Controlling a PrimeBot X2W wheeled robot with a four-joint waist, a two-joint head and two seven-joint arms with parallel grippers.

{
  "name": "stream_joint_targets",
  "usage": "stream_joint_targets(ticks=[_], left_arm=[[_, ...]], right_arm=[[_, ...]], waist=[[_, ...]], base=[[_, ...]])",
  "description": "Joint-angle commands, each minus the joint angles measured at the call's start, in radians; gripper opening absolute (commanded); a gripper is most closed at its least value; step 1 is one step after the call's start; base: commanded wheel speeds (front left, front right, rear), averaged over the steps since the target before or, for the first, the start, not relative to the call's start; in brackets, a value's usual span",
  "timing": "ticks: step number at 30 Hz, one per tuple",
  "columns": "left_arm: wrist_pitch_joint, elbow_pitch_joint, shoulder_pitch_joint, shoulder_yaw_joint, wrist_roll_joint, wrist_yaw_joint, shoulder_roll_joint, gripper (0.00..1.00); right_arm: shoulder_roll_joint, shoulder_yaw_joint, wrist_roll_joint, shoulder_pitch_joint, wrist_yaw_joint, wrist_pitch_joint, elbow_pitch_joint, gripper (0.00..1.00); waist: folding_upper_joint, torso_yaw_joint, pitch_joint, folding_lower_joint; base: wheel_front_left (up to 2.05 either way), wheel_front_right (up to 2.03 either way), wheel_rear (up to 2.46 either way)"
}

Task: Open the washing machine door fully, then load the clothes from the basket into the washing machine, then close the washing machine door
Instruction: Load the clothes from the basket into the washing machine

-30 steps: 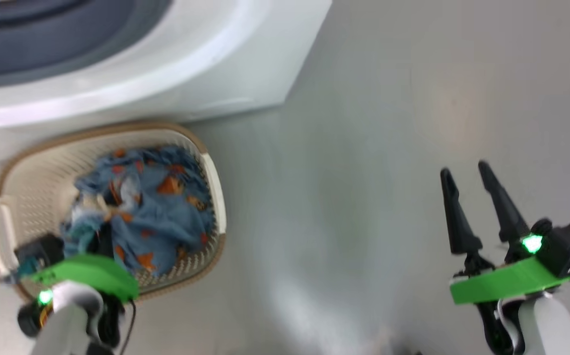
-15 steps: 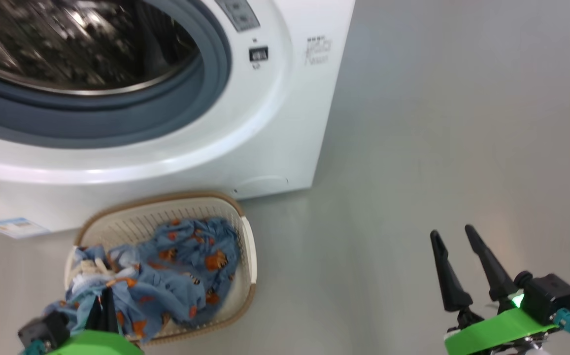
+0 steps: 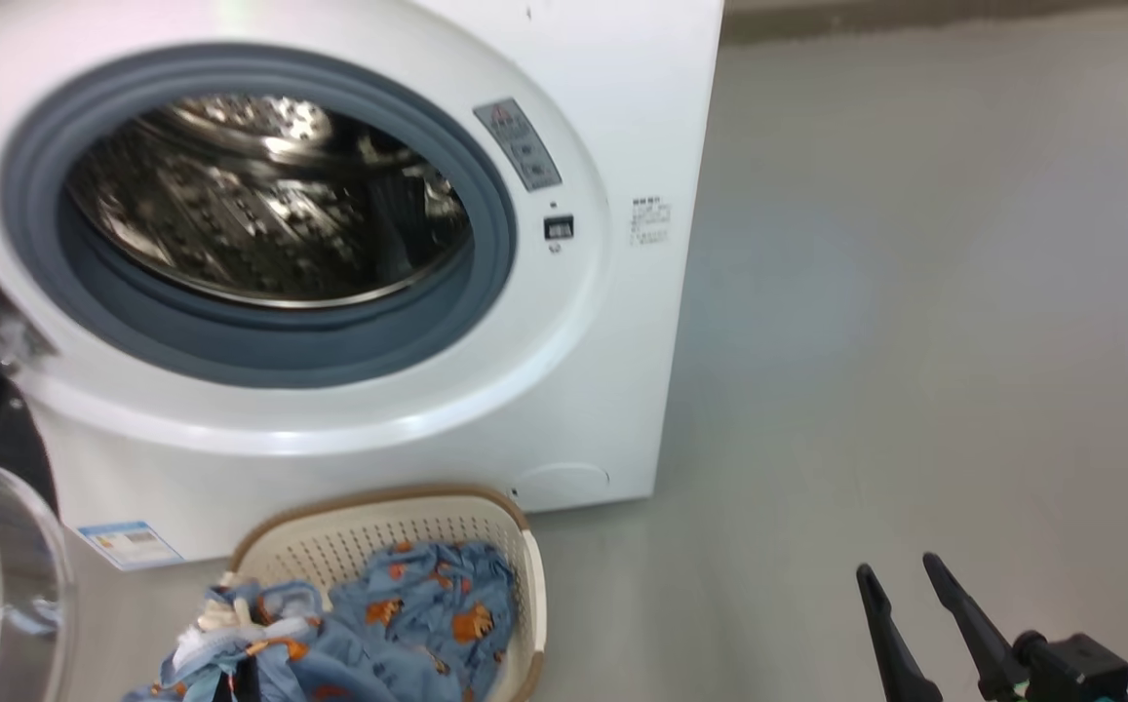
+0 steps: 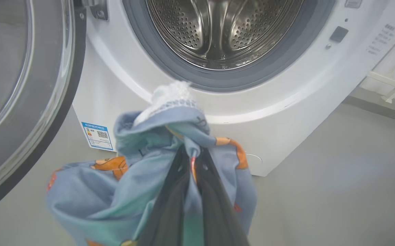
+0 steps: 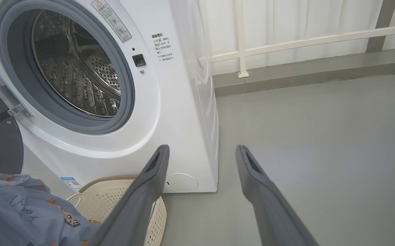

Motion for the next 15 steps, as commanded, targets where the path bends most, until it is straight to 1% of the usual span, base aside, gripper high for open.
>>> stream_joint_targets(ticks=[1,5,9,15], left_arm=[[-0.014,-0.050,-0.003,0.031,0.015,0.010,0.011,0.00],[-0.014,-0.139,0.060,0.023,0.046,0.025,0.011,0.00],[-0.014,-0.192,0.108,0.026,0.072,0.033,0.011,0.00],[-0.014,-0.278,0.137,0.042,0.117,0.020,0.011,0.00]], right_arm=[[-0.016,0.017,-0.006,-0.004,0.002,-0.005,-0.021,1.00],[-0.014,-0.004,-0.009,0.016,0.002,-0.005,-0.024,1.00],[-0.010,-0.008,-0.011,0.026,0.002,-0.005,-0.026,1.00],[-0.009,-0.008,-0.013,0.035,0.002,-0.005,-0.030,1.00]], waist=[[0.0000,0.030,-0.072,0.0001],[0.0000,0.038,-0.106,0.0001],[0.0000,0.040,-0.124,0.0001],[0.0000,0.043,-0.131,0.0001]], base=[[0.00,0.00,0.00],[0.00,0.00,0.00],[0.00,0.00,0.00],[0.00,0.00,0.00]])
